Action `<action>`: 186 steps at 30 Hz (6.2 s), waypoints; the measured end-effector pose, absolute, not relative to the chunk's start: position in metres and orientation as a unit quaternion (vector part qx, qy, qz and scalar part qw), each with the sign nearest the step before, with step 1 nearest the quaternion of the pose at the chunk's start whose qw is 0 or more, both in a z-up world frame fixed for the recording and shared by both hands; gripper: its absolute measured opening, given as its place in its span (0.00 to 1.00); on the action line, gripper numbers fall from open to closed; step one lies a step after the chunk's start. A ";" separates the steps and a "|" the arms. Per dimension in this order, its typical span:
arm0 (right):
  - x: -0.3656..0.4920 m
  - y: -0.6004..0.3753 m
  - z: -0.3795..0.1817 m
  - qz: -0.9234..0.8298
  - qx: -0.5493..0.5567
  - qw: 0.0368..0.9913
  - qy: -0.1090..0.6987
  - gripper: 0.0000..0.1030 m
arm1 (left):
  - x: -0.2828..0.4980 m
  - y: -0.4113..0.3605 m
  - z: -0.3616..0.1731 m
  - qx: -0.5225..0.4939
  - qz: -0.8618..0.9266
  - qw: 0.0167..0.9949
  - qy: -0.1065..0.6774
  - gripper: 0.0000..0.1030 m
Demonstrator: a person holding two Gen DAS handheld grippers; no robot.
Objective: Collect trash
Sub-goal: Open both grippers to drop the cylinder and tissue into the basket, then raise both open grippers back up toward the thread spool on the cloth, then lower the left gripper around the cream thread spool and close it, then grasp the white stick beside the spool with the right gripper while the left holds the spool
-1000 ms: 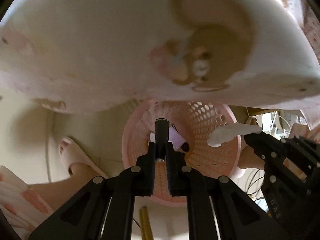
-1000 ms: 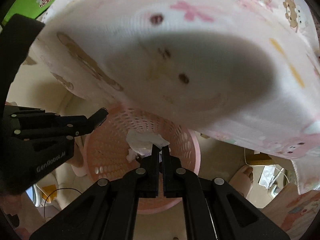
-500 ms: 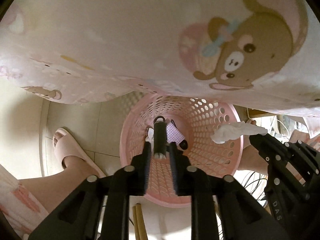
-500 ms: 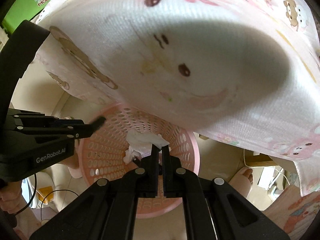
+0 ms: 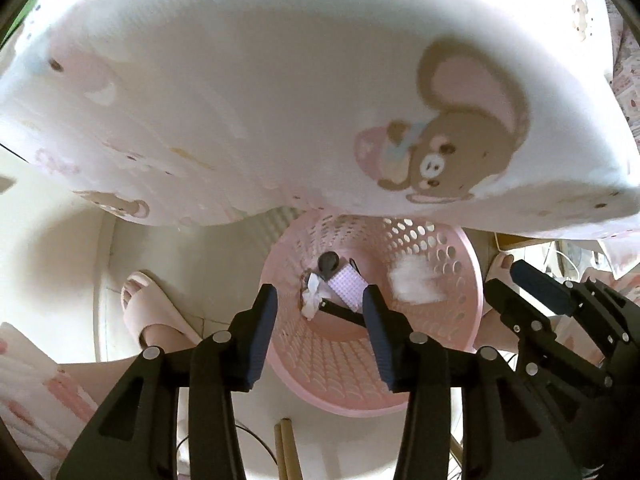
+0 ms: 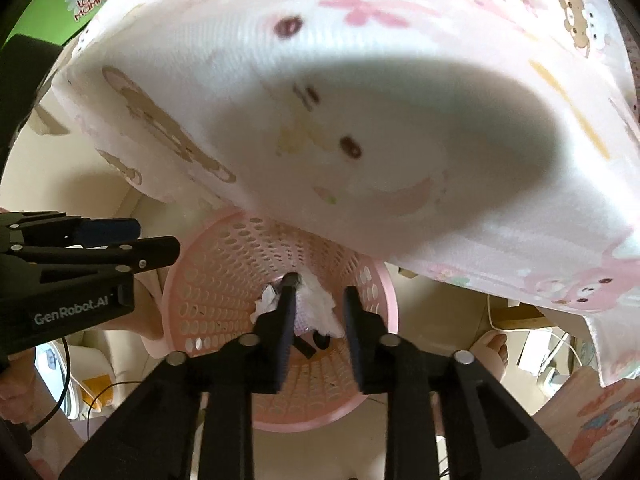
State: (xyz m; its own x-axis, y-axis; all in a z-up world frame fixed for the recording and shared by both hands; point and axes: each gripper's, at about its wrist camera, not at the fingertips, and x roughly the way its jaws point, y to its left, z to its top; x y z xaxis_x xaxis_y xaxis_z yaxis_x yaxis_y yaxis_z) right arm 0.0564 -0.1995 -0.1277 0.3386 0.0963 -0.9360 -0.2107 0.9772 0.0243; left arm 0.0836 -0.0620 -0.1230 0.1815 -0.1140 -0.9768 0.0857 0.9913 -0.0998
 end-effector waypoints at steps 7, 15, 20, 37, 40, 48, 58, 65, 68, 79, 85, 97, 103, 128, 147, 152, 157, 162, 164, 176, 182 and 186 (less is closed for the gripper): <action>0.054 -0.205 -0.112 0.094 -0.036 0.827 0.553 0.47 | 0.082 -0.056 -0.097 -0.010 -0.060 0.797 0.601 0.45; 0.046 -0.212 -0.082 0.094 -0.022 0.849 0.519 0.47 | 0.081 -0.050 -0.075 -0.017 -0.059 0.820 0.570 0.46; 0.040 -0.218 -0.061 0.090 -0.018 0.866 0.492 0.54 | 0.077 -0.049 -0.065 -0.013 -0.052 0.833 0.551 0.50; 0.015 -0.233 0.010 0.059 -0.017 0.931 0.359 0.69 | 0.053 -0.056 0.009 0.041 -0.042 0.923 0.381 0.68; 0.018 -0.236 0.023 0.058 -0.032 0.937 0.342 0.71 | 0.061 -0.050 0.032 0.038 -0.031 0.933 0.358 0.70; 0.053 -0.250 0.080 0.045 -0.043 0.959 0.276 0.80 | 0.096 -0.038 0.103 0.061 -0.011 0.961 0.271 0.83; 0.095 -0.264 0.122 0.024 -0.063 0.974 0.218 0.84 | 0.130 -0.039 0.138 0.051 -0.004 0.970 0.239 0.97; 0.111 -0.280 0.078 0.008 -0.026 0.962 0.271 0.84 | 0.138 -0.031 0.097 0.034 0.002 0.963 0.269 0.98; 0.116 -0.280 0.065 -0.003 -0.047 0.957 0.287 0.84 | 0.142 -0.023 0.071 0.017 0.008 0.955 0.297 0.98; 0.130 -0.292 0.043 -0.023 -0.030 0.949 0.314 0.84 | 0.161 -0.018 0.033 0.016 0.010 0.937 0.348 0.95; 0.138 -0.294 0.038 -0.024 -0.022 0.943 0.330 0.84 | 0.166 -0.029 0.023 0.006 -0.023 0.929 0.369 0.79; 0.147 -0.301 0.033 -0.038 -0.008 0.938 0.344 0.84 | 0.210 -0.065 0.017 -0.036 -0.098 0.913 0.393 0.69; 0.150 -0.305 0.034 -0.043 -0.003 0.938 0.345 0.84 | 0.232 -0.094 0.007 -0.014 -0.110 0.907 0.406 0.69; 0.148 -0.315 0.034 -0.056 0.015 0.936 0.348 0.84 | 0.230 -0.110 0.014 -0.023 -0.108 0.914 0.391 0.50; 0.153 -0.290 0.035 0.020 0.013 0.936 0.352 0.84 | 0.191 -0.058 0.058 -0.021 -0.068 0.935 0.347 0.50; 0.168 -0.268 0.028 0.065 0.005 0.929 0.365 0.84 | 0.184 -0.045 0.069 -0.017 -0.043 0.944 0.326 0.50; 0.185 -0.231 0.021 0.134 -0.053 0.914 0.378 0.81 | 0.187 -0.034 0.068 -0.021 -0.033 0.943 0.331 0.50; 0.211 -0.216 0.009 0.153 -0.058 0.903 0.397 0.61 | 0.189 -0.027 0.063 -0.025 -0.025 0.940 0.340 0.50; 0.225 -0.212 -0.001 0.154 -0.049 0.896 0.413 0.56 | 0.190 -0.027 0.060 -0.023 -0.025 0.939 0.342 0.50; 0.249 -0.190 -0.020 0.163 -0.059 0.887 0.428 0.40 | 0.197 -0.026 0.056 -0.032 -0.024 0.934 0.354 0.50; 0.257 -0.182 -0.024 0.165 -0.071 0.886 0.428 0.31 | 0.195 -0.027 0.055 -0.017 -0.016 0.935 0.353 0.50; 0.261 -0.175 -0.030 0.169 -0.073 0.884 0.431 0.27 | 0.194 -0.023 0.055 -0.023 -0.012 0.936 0.352 0.50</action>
